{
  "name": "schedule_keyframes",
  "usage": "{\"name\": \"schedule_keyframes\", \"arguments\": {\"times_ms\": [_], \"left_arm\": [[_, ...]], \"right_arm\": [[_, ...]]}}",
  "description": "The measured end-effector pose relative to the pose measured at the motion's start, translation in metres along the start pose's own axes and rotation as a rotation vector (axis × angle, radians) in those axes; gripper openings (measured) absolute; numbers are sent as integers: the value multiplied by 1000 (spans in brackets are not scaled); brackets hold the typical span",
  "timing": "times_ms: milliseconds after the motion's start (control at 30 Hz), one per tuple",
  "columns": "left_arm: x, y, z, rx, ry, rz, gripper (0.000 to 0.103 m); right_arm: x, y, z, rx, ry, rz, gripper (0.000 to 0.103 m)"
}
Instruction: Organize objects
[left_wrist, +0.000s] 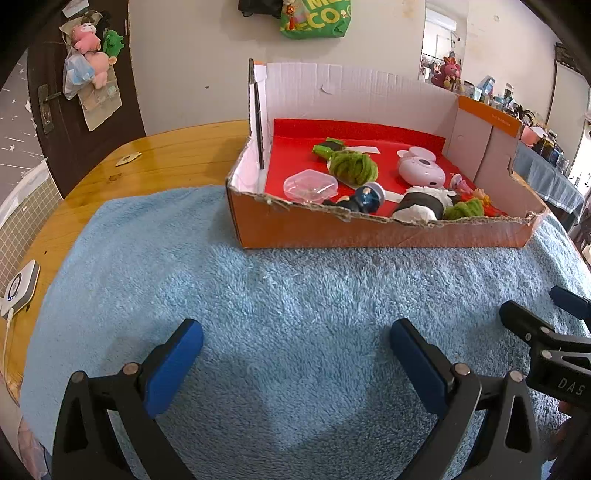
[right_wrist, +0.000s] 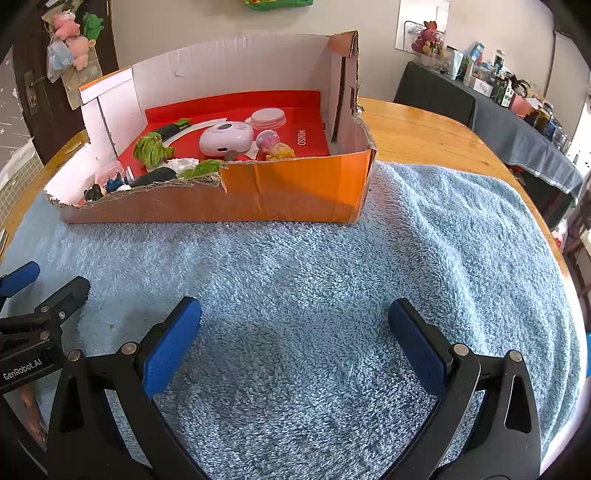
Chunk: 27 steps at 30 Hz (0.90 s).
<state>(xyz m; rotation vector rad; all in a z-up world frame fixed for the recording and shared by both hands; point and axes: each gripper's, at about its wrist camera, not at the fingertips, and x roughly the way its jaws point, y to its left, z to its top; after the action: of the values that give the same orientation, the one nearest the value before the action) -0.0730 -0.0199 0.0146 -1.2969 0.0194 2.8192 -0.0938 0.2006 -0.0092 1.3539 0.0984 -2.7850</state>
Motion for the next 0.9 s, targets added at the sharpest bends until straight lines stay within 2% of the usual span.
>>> {"name": "schedule_keyframes", "arguments": {"times_ms": [900], "left_arm": [[0,-1,-1,-3,-3,6,103]], "right_arm": [[0,0,-1,-1,-1,0,103]]}}
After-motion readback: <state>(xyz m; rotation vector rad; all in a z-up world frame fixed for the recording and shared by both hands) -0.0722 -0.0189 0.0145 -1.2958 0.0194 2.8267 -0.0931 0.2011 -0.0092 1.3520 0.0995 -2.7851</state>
